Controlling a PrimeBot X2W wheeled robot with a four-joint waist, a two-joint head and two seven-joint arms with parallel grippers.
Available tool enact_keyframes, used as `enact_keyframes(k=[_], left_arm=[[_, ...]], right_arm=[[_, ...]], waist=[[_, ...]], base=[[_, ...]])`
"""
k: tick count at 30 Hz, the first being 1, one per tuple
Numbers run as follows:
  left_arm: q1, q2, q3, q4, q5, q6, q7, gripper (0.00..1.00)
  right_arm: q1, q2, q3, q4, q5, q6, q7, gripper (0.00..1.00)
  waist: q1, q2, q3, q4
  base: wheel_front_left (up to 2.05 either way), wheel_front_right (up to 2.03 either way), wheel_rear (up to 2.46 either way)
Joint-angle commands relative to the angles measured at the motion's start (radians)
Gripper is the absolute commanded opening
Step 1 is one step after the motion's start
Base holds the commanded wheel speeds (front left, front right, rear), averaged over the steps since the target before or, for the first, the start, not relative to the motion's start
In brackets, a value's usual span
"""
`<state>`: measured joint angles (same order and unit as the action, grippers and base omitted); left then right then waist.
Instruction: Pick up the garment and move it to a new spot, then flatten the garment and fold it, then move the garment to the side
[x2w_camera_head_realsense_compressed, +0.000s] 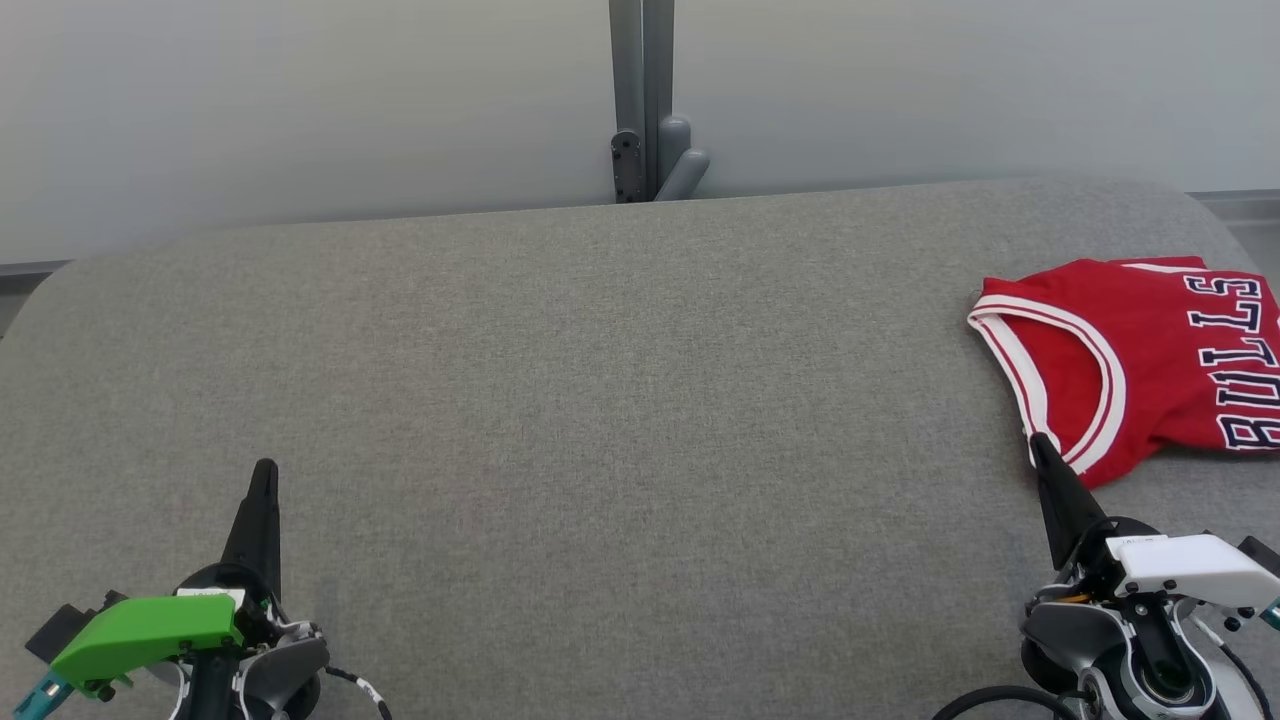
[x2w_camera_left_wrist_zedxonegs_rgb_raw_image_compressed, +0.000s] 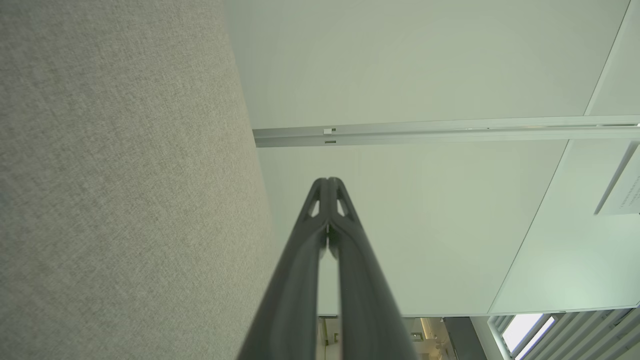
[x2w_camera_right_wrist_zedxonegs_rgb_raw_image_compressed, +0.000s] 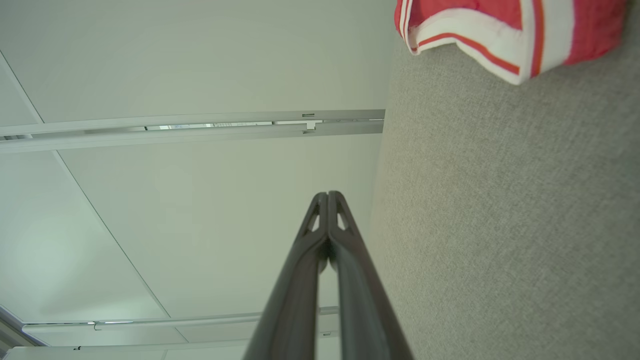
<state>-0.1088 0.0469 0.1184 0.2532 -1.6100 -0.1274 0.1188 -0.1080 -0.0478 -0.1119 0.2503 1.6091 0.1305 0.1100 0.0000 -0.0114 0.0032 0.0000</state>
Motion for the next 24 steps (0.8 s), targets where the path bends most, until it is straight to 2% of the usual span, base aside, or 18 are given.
enact_keyframes(k=[1,24], left_arm=[[-0.012,0.006,0.001,-0.005,-0.004,-0.007,0.003,0.0],[-0.012,0.006,0.001,-0.005,-0.004,-0.007,0.003,0.0]], right_arm=[[-0.009,-0.005,0.002,-0.004,0.007,0.0,0.004,0.0],[-0.009,-0.005,0.002,-0.005,0.007,0.0,0.004,0.0]], waist=[[0.0,0.0114,0.0,0.0],[0.0,0.0114,0.0,0.0]], base=[[0.0,0.0,0.0],[0.0,0.0,0.0]])
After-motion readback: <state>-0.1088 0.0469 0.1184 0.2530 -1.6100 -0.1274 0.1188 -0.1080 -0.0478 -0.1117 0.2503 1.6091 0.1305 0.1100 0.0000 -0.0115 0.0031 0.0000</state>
